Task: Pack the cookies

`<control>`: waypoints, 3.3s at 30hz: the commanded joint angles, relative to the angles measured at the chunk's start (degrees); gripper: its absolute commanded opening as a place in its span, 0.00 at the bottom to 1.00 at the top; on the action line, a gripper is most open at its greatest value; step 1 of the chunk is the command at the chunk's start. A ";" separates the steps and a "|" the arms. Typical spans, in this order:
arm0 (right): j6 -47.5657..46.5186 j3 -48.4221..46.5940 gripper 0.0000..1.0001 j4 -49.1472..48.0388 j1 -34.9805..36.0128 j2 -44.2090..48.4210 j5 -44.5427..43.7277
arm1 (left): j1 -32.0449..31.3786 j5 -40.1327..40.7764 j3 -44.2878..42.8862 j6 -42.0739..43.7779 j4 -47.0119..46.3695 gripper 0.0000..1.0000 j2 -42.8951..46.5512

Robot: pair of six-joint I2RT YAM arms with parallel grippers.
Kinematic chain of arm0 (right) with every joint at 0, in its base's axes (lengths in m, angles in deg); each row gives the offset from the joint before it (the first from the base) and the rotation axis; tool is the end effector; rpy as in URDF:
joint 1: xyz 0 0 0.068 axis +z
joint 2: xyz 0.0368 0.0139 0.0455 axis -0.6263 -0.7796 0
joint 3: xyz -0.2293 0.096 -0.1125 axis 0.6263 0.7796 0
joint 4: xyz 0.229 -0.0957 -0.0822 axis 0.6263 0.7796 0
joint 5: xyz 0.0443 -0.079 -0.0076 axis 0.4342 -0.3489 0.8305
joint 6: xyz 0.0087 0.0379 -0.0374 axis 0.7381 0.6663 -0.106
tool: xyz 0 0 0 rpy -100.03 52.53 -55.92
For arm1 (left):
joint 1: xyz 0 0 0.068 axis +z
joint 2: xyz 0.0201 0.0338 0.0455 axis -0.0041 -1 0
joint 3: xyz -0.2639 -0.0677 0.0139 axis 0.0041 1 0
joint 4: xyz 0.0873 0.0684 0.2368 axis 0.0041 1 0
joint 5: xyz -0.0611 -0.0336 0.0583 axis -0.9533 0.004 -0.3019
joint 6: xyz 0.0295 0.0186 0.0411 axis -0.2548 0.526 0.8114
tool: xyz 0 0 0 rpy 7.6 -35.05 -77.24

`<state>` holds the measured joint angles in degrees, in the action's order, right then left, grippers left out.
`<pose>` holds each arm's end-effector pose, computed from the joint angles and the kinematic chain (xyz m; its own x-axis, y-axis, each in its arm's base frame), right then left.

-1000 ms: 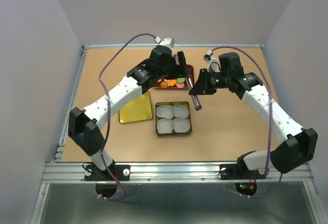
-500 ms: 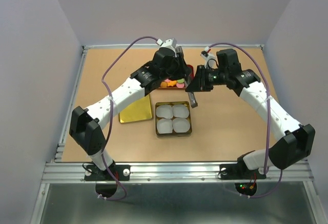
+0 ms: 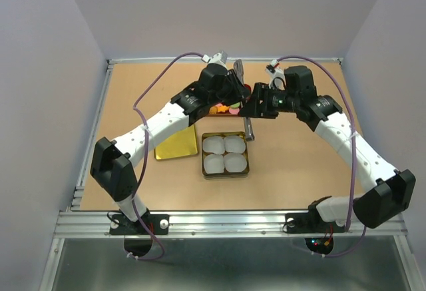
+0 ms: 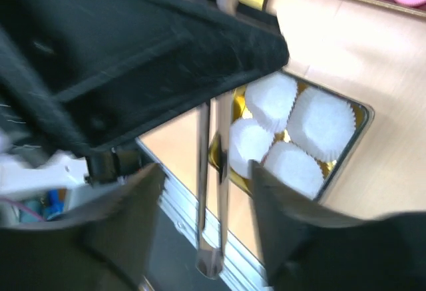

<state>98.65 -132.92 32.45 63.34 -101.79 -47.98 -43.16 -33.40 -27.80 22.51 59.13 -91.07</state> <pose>0.2567 0.1377 0.3630 -0.8115 0.0749 -0.5795 -0.4036 0.6454 0.6485 0.2866 -0.2724 0.3776 -0.6451 -0.3973 -0.6527 0.3460 0.6097 -0.7131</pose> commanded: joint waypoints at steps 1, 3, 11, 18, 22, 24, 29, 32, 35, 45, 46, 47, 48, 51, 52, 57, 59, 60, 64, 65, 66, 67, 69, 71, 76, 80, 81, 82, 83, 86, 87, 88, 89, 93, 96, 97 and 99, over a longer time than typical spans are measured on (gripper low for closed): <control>0.14 0.21 0.71 -6.62 1.02 3.54 -3.79 | 0.42 -2.04 1.53 -3.02 0.38 0.04 1.09; -0.21 0.21 0.74 -6.54 1.46 3.80 -6.16 | 0.68 -2.65 2.67 -4.95 -0.14 0.03 1.62; -1.53 1.08 0.77 -6.10 5.05 3.80 -16.25 | 2.00 -4.76 11.00 -13.74 -7.33 0.00 4.43; -2.06 3.90 0.75 -5.13 7.61 3.19 -26.81 | 2.61 -5.47 16.20 -20.69 -14.29 0.00 7.50; -2.23 4.69 0.72 -5.22 7.96 2.14 -25.95 | 2.88 -4.94 18.14 -23.33 -18.16 0.00 9.09; -2.06 5.13 0.69 -5.48 8.40 1.17 -25.69 | 2.97 -5.47 20.15 -24.90 -21.31 0.00 9.53; -1.18 6.18 0.64 -7.41 9.28 0.73 -24.72 | 2.88 -6.17 20.95 -26.75 -22.47 0.00 8.57; -0.83 6.19 0.52 -7.94 9.63 0.46 -24.63 | 2.88 -5.12 22.09 -27.55 -23.52 0.00 9.27; -0.74 6.10 0.46 -7.94 9.72 0.46 -24.98 | 2.88 -3.98 22.18 -27.03 -23.09 0.00 9.97; -0.92 6.18 0.18 -7.94 9.72 0.29 -24.98 | 2.88 -3.98 21.74 -25.35 -20.71 0.34 9.18; -1.00 6.27 0.17 -7.94 9.81 0.29 -25.16 | 2.88 -3.98 21.74 -25.09 -20.80 0.38 9.18; -0.92 6.27 0.15 -7.85 9.72 0.37 -25.33 | 2.88 -3.89 21.74 -24.92 -20.71 0.42 9.18; -0.83 6.27 0.14 -7.85 9.81 0.37 -25.68 | 2.88 -3.89 21.66 -24.65 -20.54 0.46 9.18; -0.48 6.27 0.13 -7.85 9.81 0.11 -26.13 | 2.88 -3.80 20.34 -22.72 -19.22 0.59 8.92; -0.39 6.27 0.12 -7.94 9.81 -0.06 -26.04 | 2.97 -3.89 19.29 -21.41 -17.65 0.63 8.83; 0.40 3.91 0.12 -6.98 9.72 -1.20 -28.49 | 3.23 0.85 18.93 -18.68 -10.10 0.77 12.16; 0.23 2.50 0.12 -6.28 9.72 -2.08 -29.46 | 3.93 5.04 21.20 -18.06 -8.59 0.83 14.53; 0.14 0.93 0.12 -5.49 9.81 -3.30 -30.68 | 4.37 6.12 22.00 -17.71 -7.71 0.85 17.07; 0.66 -1.98 0.11 -2.76 9.72 -7.26 -33.32 | 7.00 11.74 23.76 -13.15 0.54 0.86 23.58; 0.67 -3.21 0.11 -2.32 9.81 -7.97 -33.51 | 7.88 14.19 24.03 -11.74 2.12 0.86 24.81; 0.67 -3.66 0.11 -1.36 9.81 -8.67 -33.77 | 8.50 15.44 24.29 -8.68 5.27 0.86 27.35; 0.67 -4.36 0.11 -1.00 9.72 -9.90 -34.21 | 9.03 17.80 24.81 -7.26 6.87 0.86 28.59; 0.67 -4.97 0.12 0.49 9.72 -11.74 -34.91 | 11.39 19.39 26.22 -2.62 9.86 0.87 32.53; 0.58 -5.50 0.15 1.46 9.63 -12.98 -35.62 | 13.15 20.45 27.36 -0.14 10.92 0.89 35.01; -0.47 -7.17 0.38 3.57 9.55 -15.79 -38.42 | 18.86 20.55 28.60 7.24 12.50 0.90 40.73; -1.79 -8.32 0.47 4.45 8.49 -17.90 -39.05 | 21.06 20.64 29.74 11.82 13.12 0.91 41.79; -2.06 -9.01 0.48 4.71 8.14 -19.04 -39.22 | 21.33 20.63 30.00 12.52 13.47 0.91 41.61; -2.15 -9.28 0.48 4.89 8.05 -19.57 -39.31 | 21.68 20.46 30.35 12.79 13.56 0.91 41.53; -2.23 -9.55 0.49 4.89 8.05 -20.10 -39.22 | 22.12 19.68 31.23 13.14 13.30 0.91 41.52; -2.41 -9.72 0.49 5.15 8.05 -21.77 -39.31 | 22.83 18.09 33.86 13.32 12.43 0.91 42.22; -2.50 -9.81 0.49 5.07 8.05 -22.30 -39.31 | 22.92 17.74 34.48 13.41 12.07 0.91 42.49; -2.41 -9.90 0.49 5.15 7.96 -22.74 -39.40 | 23.01 17.39 35.10 13.32 11.29 0.92 42.75; -2.41 -10.07 0.49 5.07 7.88 -23.52 -39.57 | 23.09 17.12 35.71 13.14 11.02 0.91 43.10; -2.41 -11.04 0.49 5.07 7.79 -25.73 -39.31 | 23.27 15.80 38.00 12.97 10.14 0.91 44.07; -2.32 -11.48 0.49 5.07 7.87 -27.05 -37.82 | 23.53 15.80 38.44 13.14 10.05 0.91 43.99; -2.15 -11.39 0.49 5.07 7.79 -27.40 -37.03 | 23.53 15.63 38.62 13.14 9.96 0.91 43.99; -1.88 -10.87 0.48 4.98 7.79 -27.92 -36.15 | 23.53 15.54 38.88 13.14 9.61 0.91 44.16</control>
<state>96.97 -140.57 37.83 71.40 -129.51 -85.71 -19.93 -17.51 10.74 34.46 71.37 -48.45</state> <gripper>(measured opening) 0.490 0.913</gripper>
